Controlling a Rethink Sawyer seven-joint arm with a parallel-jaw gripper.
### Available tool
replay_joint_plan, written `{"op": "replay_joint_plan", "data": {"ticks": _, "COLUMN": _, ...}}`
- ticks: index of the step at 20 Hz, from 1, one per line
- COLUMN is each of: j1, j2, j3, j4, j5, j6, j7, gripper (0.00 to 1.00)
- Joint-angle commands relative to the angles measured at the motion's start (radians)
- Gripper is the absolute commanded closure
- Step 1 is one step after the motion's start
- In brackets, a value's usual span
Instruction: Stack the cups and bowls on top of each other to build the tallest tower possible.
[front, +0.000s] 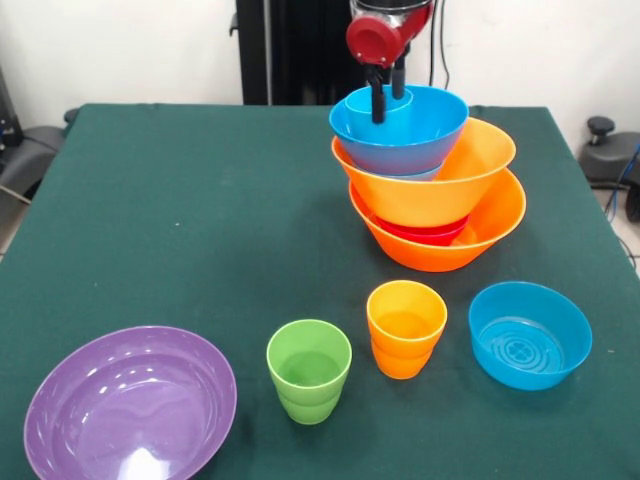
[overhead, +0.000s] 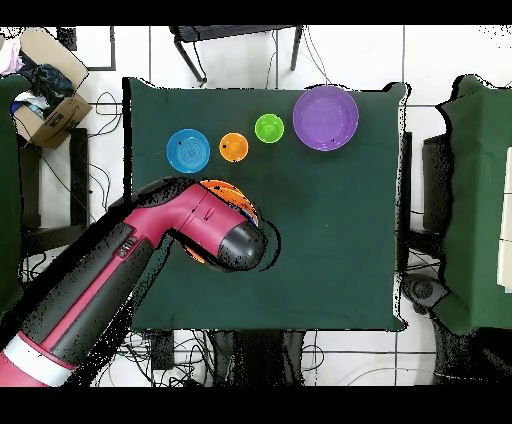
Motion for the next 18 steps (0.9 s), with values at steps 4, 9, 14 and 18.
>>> {"op": "replay_joint_plan", "data": {"ticks": 4, "j1": -0.008, "j2": 0.015, "j3": 0.098, "j4": 0.015, "j5": -0.037, "j6": 0.003, "j7": 0.099, "gripper": 0.00}}
{"op": "replay_joint_plan", "data": {"ticks": 9, "j1": -0.016, "j2": -0.003, "j3": 0.072, "j4": 0.010, "j5": -0.058, "j6": -0.020, "j7": 0.125, "gripper": 0.00}}
{"op": "replay_joint_plan", "data": {"ticks": 14, "j1": -0.014, "j2": -0.042, "j3": 0.036, "j4": -0.015, "j5": -0.078, "j6": -0.104, "j7": 0.231, "gripper": 0.00}}
{"op": "replay_joint_plan", "data": {"ticks": 18, "j1": -0.003, "j2": -0.079, "j3": -0.020, "j4": -0.046, "j5": -0.086, "j6": -0.178, "j7": 0.356, "gripper": 0.00}}
